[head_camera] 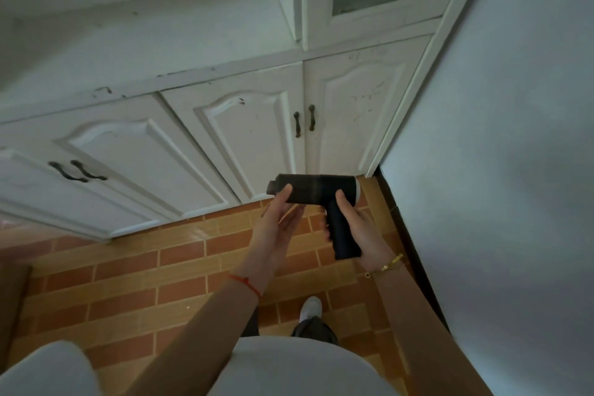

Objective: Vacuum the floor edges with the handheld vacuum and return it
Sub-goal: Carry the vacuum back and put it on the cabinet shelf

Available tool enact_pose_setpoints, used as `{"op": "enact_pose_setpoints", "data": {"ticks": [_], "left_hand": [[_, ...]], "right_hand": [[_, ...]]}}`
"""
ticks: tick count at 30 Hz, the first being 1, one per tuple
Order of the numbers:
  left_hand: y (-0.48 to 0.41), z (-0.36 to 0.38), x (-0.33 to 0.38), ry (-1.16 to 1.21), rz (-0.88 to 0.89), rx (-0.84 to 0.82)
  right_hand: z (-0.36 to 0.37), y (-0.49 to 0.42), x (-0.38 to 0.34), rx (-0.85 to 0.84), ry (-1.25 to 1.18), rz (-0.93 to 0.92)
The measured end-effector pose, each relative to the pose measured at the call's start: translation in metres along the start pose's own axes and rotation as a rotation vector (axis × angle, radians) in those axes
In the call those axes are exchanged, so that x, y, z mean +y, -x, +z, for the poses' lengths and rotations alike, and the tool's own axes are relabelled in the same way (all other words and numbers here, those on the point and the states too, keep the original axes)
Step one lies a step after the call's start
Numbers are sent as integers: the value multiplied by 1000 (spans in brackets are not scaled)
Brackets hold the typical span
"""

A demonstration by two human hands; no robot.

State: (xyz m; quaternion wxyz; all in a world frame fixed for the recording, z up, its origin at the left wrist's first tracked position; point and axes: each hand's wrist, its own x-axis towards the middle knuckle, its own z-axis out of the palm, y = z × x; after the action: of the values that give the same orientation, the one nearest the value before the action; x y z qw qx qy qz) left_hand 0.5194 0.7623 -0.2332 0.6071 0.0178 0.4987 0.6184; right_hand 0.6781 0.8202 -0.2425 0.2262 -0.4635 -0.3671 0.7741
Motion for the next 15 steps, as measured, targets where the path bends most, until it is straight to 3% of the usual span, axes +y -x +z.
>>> {"op": "enact_pose_setpoints", "data": {"ticks": [15], "left_hand": [[11,-72,96,133,179,64]], "right_hand": [[122,-30,-29,-167,68,-60]]}}
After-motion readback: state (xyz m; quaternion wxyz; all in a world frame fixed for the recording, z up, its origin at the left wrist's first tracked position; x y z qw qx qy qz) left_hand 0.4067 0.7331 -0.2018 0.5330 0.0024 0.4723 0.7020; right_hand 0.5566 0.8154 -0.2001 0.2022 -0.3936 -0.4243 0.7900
